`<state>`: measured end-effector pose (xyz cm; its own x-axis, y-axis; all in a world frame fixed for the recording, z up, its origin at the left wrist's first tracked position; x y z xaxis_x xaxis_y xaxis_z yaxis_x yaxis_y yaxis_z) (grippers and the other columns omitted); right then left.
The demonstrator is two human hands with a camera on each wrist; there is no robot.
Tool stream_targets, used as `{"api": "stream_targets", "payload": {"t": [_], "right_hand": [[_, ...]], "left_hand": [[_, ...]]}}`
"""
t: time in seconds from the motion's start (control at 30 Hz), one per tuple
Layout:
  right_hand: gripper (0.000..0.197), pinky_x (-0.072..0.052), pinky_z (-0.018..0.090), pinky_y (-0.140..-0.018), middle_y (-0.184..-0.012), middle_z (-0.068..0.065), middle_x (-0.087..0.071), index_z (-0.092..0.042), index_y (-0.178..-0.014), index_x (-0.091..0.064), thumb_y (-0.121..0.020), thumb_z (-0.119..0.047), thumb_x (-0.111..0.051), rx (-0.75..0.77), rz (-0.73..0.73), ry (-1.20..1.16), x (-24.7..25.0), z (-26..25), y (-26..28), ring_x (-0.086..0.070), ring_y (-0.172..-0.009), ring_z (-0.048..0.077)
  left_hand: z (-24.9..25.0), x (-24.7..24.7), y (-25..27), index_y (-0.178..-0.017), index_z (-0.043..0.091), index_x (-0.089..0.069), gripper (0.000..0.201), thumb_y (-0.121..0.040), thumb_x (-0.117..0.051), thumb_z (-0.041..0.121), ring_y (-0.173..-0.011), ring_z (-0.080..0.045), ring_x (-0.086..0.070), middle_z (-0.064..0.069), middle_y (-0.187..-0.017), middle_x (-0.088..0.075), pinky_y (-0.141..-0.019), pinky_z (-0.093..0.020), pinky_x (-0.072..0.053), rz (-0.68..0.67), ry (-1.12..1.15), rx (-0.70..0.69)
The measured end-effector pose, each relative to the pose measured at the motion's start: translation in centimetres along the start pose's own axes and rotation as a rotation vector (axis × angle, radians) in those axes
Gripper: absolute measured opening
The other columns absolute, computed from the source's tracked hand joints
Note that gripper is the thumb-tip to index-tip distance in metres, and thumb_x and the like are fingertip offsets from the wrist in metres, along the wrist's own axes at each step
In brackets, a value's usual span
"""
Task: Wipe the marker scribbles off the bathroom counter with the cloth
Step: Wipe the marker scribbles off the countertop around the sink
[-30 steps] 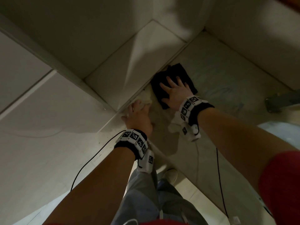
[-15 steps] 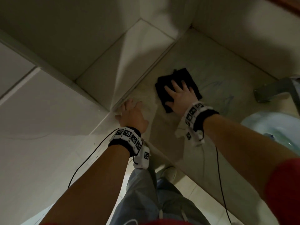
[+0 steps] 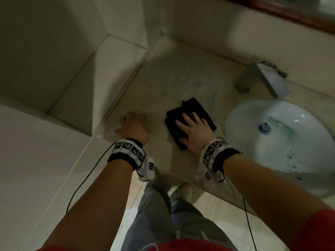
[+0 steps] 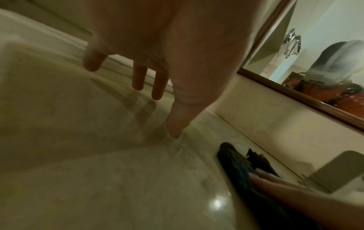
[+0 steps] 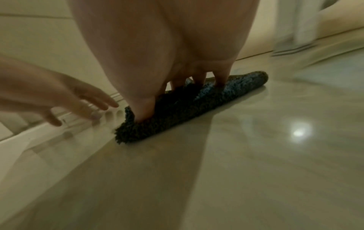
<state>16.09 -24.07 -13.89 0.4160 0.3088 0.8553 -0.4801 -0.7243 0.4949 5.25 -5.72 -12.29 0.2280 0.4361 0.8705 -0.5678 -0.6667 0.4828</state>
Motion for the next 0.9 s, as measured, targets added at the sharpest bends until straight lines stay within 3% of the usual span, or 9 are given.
{"api": "stream_targets", "payload": {"t": [0.13,0.3,0.57,0.67,0.77,0.9], "right_hand": [[0.069,-0.005,0.050,-0.121,-0.162,-0.010,0.009,-0.044,-0.152,-0.004,-0.095,-0.058,-0.040,-0.059,0.003,-0.027,-1.6,3.2,3.6,0.010,-0.149,0.026],[0.071,-0.003,0.047,-0.121,-0.162,-0.010,0.012,-0.044,-0.152,0.000,-0.095,-0.057,-0.042,-0.136,-0.020,-0.068,-2.5,6.0,5.2,0.012,-0.149,0.026],[0.071,-0.010,0.051,-0.120,-0.163,-0.004,0.006,-0.039,-0.153,-0.003,-0.095,-0.056,-0.040,-0.267,0.078,-0.090,1.2,9.1,0.2,0.004,-0.149,0.029],[0.071,-0.008,0.051,-0.120,-0.163,-0.004,0.008,-0.038,-0.153,-0.004,-0.095,-0.056,-0.040,-0.311,0.034,-0.135,2.9,11.1,-2.8,0.006,-0.149,0.029],[0.070,-0.010,0.052,-0.120,-0.163,-0.003,0.006,-0.037,-0.154,-0.007,-0.095,-0.055,-0.041,-0.306,0.023,-0.136,3.3,11.1,-3.0,0.004,-0.149,0.031],[0.066,-0.015,0.050,-0.119,-0.163,-0.002,0.004,-0.037,-0.154,-0.008,-0.097,-0.055,-0.036,-0.220,0.039,-0.056,0.7,8.9,1.6,0.001,-0.149,0.032]], "left_hand": [[3.4,-0.5,-0.6,-0.141,0.036,-0.037,0.057,-0.087,-0.054,0.038,-0.136,-0.034,-0.022,-0.003,-0.152,-0.023,-0.102,-0.063,-0.028,-0.045,-0.008,-0.039],[5.1,0.0,-1.7,-0.138,0.033,-0.043,0.054,-0.086,-0.061,0.035,-0.137,-0.034,-0.022,-0.003,-0.151,-0.024,-0.105,-0.065,-0.029,-0.024,0.025,-0.047],[4.7,0.0,-2.7,-0.135,0.034,-0.043,0.060,-0.080,-0.066,0.036,-0.133,-0.034,-0.024,-0.004,-0.147,-0.025,-0.100,-0.063,-0.032,0.002,0.015,-0.044],[4.9,0.1,-2.7,-0.133,0.034,-0.046,0.056,-0.081,-0.066,0.035,-0.132,-0.035,-0.024,-0.004,-0.145,-0.026,-0.099,-0.063,-0.034,0.007,0.017,-0.054],[4.8,0.2,-2.7,-0.128,0.034,-0.050,0.051,-0.080,-0.067,0.033,-0.130,-0.035,-0.026,-0.004,-0.144,-0.027,-0.099,-0.062,-0.035,0.025,0.020,-0.061],[4.8,0.0,-2.7,-0.124,0.035,-0.052,0.047,-0.080,-0.068,0.033,-0.130,-0.034,-0.026,-0.003,-0.142,-0.028,-0.096,-0.059,-0.036,0.034,0.037,-0.059]]}}
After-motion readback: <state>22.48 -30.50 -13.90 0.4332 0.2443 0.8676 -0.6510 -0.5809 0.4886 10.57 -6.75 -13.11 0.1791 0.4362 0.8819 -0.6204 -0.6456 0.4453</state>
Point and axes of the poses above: each hand's wrist, its own y-axis away from the middle knuckle, its own x-axis out of the back of the hand, z = x × y, the point moved 10 cm from there along -y, towards the middle knuckle
